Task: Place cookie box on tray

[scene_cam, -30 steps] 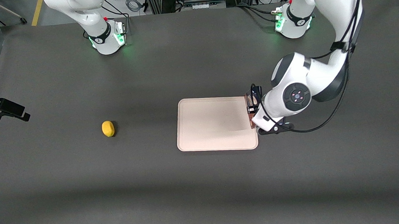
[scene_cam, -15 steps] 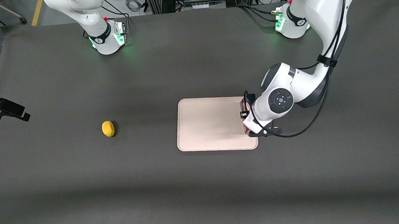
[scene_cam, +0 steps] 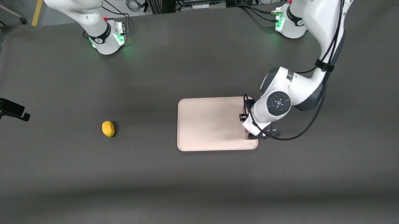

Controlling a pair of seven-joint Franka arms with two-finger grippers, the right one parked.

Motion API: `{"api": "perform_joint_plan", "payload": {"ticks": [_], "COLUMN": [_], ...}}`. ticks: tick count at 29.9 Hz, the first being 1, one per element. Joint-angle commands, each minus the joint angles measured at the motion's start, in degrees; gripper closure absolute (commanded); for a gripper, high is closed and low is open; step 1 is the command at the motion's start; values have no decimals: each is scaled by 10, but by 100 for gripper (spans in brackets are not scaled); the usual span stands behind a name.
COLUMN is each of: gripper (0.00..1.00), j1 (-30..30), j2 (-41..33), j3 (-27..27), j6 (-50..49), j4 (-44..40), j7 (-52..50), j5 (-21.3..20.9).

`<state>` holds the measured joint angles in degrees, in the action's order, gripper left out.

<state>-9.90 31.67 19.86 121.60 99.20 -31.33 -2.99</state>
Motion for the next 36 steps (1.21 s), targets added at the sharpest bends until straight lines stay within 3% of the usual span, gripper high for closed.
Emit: {"api": "perform_joint_plan", "payload": {"ticks": [1,5,15,20,27,32,36], "gripper": [0,0,0,0,0,0,0], "j1": [2,7,13,19,19,21,21], "j2": [-17,-53,-156,-243,-350,-457,-548], "j3": [0,-4,-36,-90,-184,-216,-235], "j6": [-8,-32,-240,-318,-446,-440,-347], "j4": [-2,-5,-104,-113,-110,-6,132], "j7": [-7,-10,-17,12,167,240,257], "j5": [-8,-3,3,10,16,6,5]}}
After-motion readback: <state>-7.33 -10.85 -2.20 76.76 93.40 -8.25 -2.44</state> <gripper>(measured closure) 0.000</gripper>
